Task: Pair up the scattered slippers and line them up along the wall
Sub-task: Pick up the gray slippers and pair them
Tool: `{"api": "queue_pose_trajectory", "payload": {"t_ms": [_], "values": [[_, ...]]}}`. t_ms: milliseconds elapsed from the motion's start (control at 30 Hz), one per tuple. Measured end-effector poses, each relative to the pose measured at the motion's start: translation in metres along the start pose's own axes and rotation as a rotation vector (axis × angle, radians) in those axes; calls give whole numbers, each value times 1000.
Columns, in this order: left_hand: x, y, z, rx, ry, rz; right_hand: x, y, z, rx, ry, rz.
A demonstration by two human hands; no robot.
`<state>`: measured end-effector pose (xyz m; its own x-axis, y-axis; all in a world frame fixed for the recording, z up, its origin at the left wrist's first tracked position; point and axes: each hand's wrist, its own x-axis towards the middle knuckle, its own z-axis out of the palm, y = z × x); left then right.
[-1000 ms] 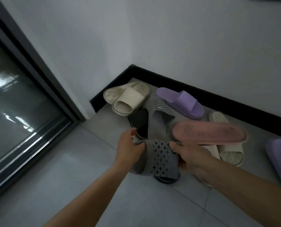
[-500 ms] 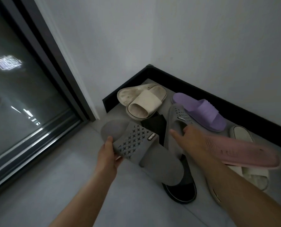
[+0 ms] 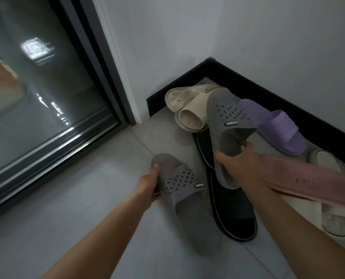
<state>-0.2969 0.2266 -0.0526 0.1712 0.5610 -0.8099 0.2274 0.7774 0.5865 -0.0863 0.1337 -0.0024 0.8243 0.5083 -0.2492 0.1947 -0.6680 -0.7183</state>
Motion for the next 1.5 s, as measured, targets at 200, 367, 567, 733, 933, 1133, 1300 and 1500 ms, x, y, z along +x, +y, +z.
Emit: {"api": "queue_pose_trajectory", "payload": {"t_ms": [200,367,567,733,933,1133,1300,1500], "values": [[-17,14,-35,-63,198,194,-99,-42,30,-77,-276,-230],[-34,26,-92,-123,364,370,-196,-17,94,-197,-416,-262],[-33,-22,-101,417,460,415,-217,16,116,-385,-356,-260],[-30,-49,-79,763,282,455,-206,42,107,-334,-416,-303],[-42,-53,-63,1228,199,597,-155,40,89,-91,-338,-137],[-35,-41,-49,1346,232,596,-150,26,107,13,-550,-162],[-30,-25,-92,1381,187,619,-169,2,133,56,-660,-235],[-28,2,-151,1546,96,587,-213,-30,174,261,-998,-130]]}}
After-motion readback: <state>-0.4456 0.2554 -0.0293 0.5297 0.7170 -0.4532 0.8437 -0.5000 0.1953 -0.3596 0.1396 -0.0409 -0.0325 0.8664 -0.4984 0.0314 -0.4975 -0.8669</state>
